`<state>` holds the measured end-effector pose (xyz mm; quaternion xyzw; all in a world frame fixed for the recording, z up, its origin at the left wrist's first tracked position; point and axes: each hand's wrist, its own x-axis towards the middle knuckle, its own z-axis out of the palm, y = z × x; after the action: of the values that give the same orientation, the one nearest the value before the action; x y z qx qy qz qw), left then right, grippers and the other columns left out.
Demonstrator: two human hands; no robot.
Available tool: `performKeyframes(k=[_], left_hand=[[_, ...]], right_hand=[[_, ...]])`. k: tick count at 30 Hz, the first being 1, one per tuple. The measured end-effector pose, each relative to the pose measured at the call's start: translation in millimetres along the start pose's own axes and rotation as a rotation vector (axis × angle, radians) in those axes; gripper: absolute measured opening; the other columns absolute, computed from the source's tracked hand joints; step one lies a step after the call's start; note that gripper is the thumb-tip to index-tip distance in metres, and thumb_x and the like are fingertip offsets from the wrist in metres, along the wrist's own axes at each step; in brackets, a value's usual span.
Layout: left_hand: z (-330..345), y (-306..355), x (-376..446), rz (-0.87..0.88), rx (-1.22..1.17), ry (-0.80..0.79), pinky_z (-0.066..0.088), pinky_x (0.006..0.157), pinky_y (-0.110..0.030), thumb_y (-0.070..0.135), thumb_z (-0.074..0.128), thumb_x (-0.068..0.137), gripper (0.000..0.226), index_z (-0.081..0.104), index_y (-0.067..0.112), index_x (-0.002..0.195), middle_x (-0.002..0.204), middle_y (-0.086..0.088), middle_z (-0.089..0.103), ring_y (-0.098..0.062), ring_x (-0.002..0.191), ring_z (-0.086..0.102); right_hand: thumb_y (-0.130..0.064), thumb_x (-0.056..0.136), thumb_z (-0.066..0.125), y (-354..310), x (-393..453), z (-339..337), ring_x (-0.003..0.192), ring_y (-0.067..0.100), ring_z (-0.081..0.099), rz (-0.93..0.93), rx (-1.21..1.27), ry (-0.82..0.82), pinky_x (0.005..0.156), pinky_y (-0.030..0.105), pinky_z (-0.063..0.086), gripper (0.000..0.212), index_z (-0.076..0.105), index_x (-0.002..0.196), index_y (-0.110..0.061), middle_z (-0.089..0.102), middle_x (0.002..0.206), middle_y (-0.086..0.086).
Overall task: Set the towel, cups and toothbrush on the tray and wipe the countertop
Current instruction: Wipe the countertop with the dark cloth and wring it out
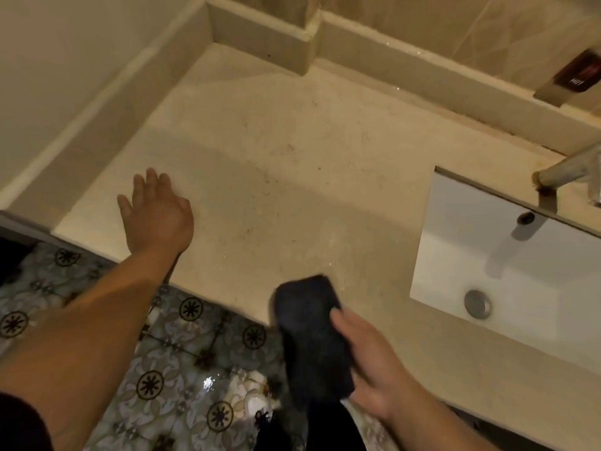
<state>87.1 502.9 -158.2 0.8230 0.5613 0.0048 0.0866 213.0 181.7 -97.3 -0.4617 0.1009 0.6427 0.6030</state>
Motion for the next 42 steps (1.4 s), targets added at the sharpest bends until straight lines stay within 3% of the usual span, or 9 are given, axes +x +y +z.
performKeyframes(k=[4,8,12,15,20,27,36,39,42], left_hand=[[2,0,0,-0.002,0.017,-0.005,0.01,0.119,-0.056,0.026,0.029,0.102,0.055,0.026,0.006,0.153,0.164,-0.012,0.017,-0.03,0.151,0.01],[4,0,2,-0.022,0.011,-0.008,0.014,0.118,-0.057,0.024,0.033,0.1,0.054,0.031,0.005,0.15,0.163,-0.013,0.022,-0.031,0.15,0.015],[3,2,2,-0.021,0.001,0.044,0.024,0.112,-0.061,0.023,0.03,0.09,0.058,0.045,-0.001,0.141,0.154,-0.021,0.037,-0.038,0.144,0.029],[3,3,3,-0.04,0.02,0.037,0.026,0.111,-0.061,0.025,0.028,0.088,0.057,0.048,0.002,0.136,0.153,-0.019,0.039,-0.037,0.142,0.031],[10,0,3,-0.033,0.0,0.056,0.022,0.113,-0.061,0.03,0.024,0.097,0.051,0.045,0.004,0.137,0.154,-0.018,0.038,-0.036,0.145,0.028],[-1,6,0,-0.029,-0.006,0.037,0.023,0.113,-0.06,0.026,0.027,0.087,0.055,0.044,0.002,0.134,0.155,-0.019,0.035,-0.036,0.144,0.027],[3,1,-3,-0.013,0.021,-0.005,0.009,0.12,-0.056,0.027,0.028,0.101,0.057,0.023,0.007,0.154,0.165,-0.011,0.015,-0.029,0.151,0.008],[1,0,-4,-0.016,0.02,-0.007,0.009,0.12,-0.056,0.028,0.026,0.101,0.057,0.023,0.007,0.154,0.165,-0.011,0.015,-0.029,0.152,0.008],[1,0,-4,-0.01,0.01,-0.008,0.009,0.12,-0.056,0.029,0.026,0.101,0.057,0.023,0.007,0.154,0.165,-0.011,0.015,-0.029,0.152,0.008]], right_hand=[[-0.025,0.099,0.047,-129,22,-4,0.118,0.031,0.06,-0.339,-0.108,0.117,0.094,0.048,0.05,0.036,0.059,0.13,-0.013,0.061,0.132,0.015],[-0.029,0.091,0.048,-253,78,-1,0.095,0.022,0.068,-0.745,-0.586,0.468,0.079,0.039,0.053,0.023,0.068,0.102,-0.027,0.073,0.101,0.002],[-0.031,0.092,0.04,-328,183,-27,0.1,0.028,0.057,-0.896,-1.19,0.734,0.085,0.038,0.042,0.037,0.061,0.119,-0.018,0.063,0.107,0.008],[-0.031,0.098,0.038,-347,252,-43,0.121,0.04,0.048,-0.927,-1.685,0.663,0.1,0.048,0.039,0.043,0.047,0.137,-0.015,0.053,0.137,0.018],[-0.025,0.097,0.041,-370,289,-44,0.123,0.049,0.042,-0.966,-2.09,0.591,0.097,0.058,0.04,0.047,0.041,0.136,0.001,0.041,0.143,0.03],[-0.01,0.088,0.055,-204,181,-12,0.117,0.046,0.053,-1.172,-2.031,0.103,0.094,0.054,0.043,0.039,0.057,0.123,0.007,0.056,0.132,0.027],[-0.012,0.071,0.077,10,51,-2,0.132,0.031,0.047,-0.939,-2.187,-0.28,0.107,0.051,0.036,0.06,0.061,0.129,-0.008,0.053,0.141,0.014],[-0.009,0.085,0.064,40,30,4,0.13,0.028,0.05,-0.927,-1.996,-0.316,0.106,0.047,0.042,0.044,0.061,0.129,-0.007,0.055,0.139,0.012],[-0.014,0.097,0.048,60,12,7,0.129,0.01,0.05,-0.672,-1.585,-0.403,0.107,0.029,0.04,0.042,0.052,0.138,-0.018,0.052,0.142,-0.005]])
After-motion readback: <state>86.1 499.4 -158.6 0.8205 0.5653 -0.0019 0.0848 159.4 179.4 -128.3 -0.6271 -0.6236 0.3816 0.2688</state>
